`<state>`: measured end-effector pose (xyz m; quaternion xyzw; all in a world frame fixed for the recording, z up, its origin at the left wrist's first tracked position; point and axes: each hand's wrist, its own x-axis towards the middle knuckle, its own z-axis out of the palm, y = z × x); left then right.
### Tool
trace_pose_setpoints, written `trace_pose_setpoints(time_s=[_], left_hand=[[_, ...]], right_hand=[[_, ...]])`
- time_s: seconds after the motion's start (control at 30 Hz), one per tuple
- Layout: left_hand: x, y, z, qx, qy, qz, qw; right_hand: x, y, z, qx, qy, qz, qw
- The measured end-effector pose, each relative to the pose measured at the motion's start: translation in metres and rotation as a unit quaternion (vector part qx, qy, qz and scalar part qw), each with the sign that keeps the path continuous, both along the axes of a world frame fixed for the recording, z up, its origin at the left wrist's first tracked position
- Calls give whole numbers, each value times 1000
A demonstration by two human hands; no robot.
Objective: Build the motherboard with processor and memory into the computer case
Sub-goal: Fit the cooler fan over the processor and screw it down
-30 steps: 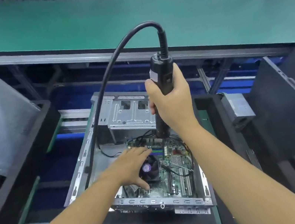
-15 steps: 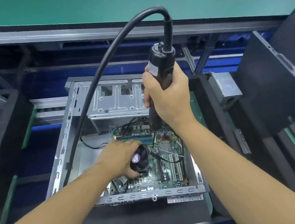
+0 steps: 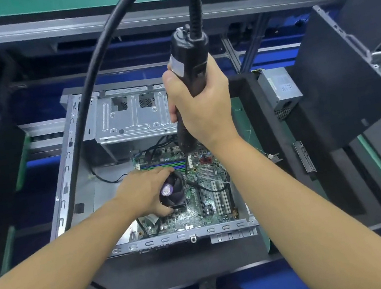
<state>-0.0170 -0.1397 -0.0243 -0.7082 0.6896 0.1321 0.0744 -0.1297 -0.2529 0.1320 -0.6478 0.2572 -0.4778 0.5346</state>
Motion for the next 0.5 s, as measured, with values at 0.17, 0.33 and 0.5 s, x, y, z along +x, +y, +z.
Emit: trace_pose_setpoints(time_s=[0.17,0.33,0.5], left_hand=[[-5,-27,14,111,-58,-43,991],[4,-30,3,121,-46,-100,987],[8,-28,-5,105,22,-76,991]], right_hand=[[-3,-6,-1,0,2,-3,1000],[-5,-12,-14,23,5,-15,1000],[-5,-13,-18,20,18,-8,1000]])
